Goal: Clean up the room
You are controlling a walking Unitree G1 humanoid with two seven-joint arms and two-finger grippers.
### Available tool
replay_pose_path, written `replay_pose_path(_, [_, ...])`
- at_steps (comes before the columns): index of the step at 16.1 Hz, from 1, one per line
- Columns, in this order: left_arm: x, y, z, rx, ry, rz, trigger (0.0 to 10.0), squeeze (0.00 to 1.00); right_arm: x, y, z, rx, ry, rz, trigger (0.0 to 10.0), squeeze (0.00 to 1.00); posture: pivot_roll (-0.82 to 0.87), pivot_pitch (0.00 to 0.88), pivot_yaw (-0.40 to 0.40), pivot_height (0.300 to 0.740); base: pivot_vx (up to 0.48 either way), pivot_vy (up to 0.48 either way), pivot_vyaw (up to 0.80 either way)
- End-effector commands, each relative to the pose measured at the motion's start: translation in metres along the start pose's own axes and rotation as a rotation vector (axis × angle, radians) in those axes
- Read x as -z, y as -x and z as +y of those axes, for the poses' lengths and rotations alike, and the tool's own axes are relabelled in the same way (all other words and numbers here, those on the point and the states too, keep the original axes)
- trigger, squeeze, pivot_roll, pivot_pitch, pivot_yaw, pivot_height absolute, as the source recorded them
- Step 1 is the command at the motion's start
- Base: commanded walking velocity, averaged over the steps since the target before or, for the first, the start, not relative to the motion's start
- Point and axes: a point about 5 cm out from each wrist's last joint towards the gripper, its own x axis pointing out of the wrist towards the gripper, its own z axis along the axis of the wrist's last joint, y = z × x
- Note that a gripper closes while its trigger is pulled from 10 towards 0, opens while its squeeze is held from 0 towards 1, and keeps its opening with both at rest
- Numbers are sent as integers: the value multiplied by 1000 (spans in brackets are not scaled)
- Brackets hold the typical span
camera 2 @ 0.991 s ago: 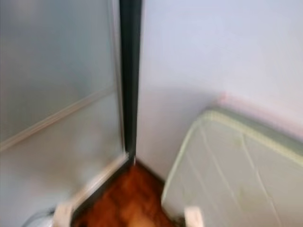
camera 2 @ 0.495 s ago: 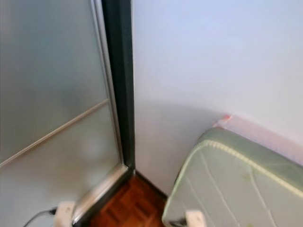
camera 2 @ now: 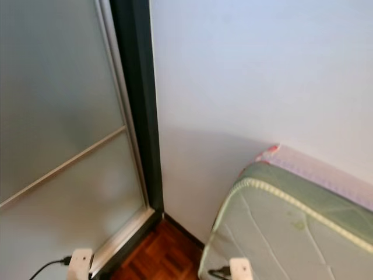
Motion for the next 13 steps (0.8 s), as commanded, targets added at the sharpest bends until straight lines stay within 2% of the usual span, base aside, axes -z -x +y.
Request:
replay_pose_path(1, [1, 0, -1, 3, -2, 10, 10000, 0, 2, 1, -7, 17, 0, 10, 10000, 0, 1, 43, -30, 740, 0, 0, 0])
replay_pose_path(13, [1, 0, -2, 3, -1, 9, 10000, 0, 3, 1, -7, 21, 4, 15, 10000, 0, 3, 43, -30, 740, 0, 0, 0])
